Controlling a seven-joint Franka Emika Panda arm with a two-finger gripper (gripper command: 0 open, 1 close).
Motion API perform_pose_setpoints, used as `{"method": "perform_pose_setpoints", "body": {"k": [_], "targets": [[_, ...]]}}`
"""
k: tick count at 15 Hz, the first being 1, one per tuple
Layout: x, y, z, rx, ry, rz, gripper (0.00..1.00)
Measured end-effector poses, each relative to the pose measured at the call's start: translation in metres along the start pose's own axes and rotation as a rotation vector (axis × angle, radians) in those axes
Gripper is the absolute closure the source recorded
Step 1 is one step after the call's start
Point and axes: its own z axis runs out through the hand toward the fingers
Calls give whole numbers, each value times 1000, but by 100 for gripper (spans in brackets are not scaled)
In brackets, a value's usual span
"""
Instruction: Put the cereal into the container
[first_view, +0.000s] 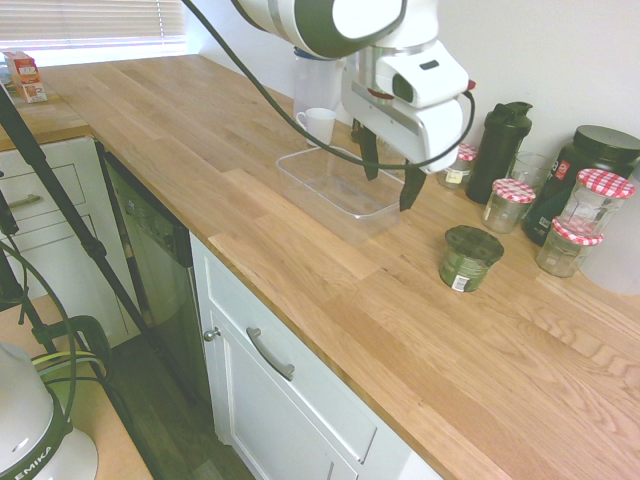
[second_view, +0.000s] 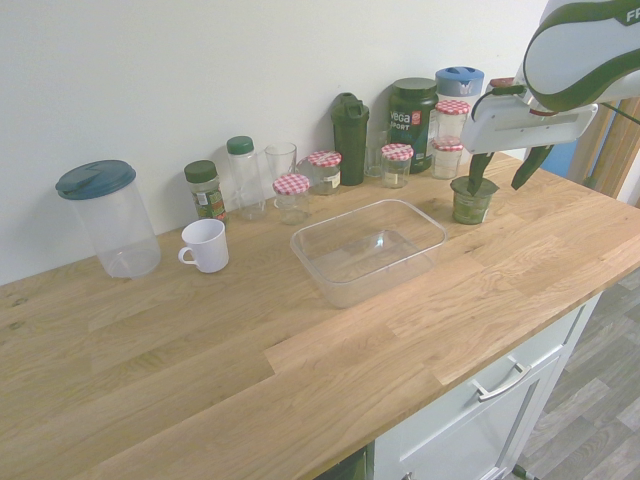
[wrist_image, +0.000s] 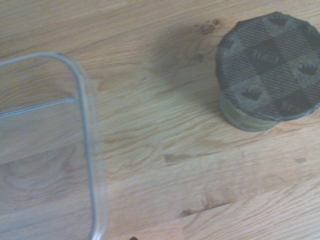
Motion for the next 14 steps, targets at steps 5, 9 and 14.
{"method": "perform_pose_setpoints", "body": {"k": [5,9,14], "targets": [[35,10,47,-29,12,47,0],[47,10,74,-51,30,63,0],[51,0,101,-45,41,77,0]]}}
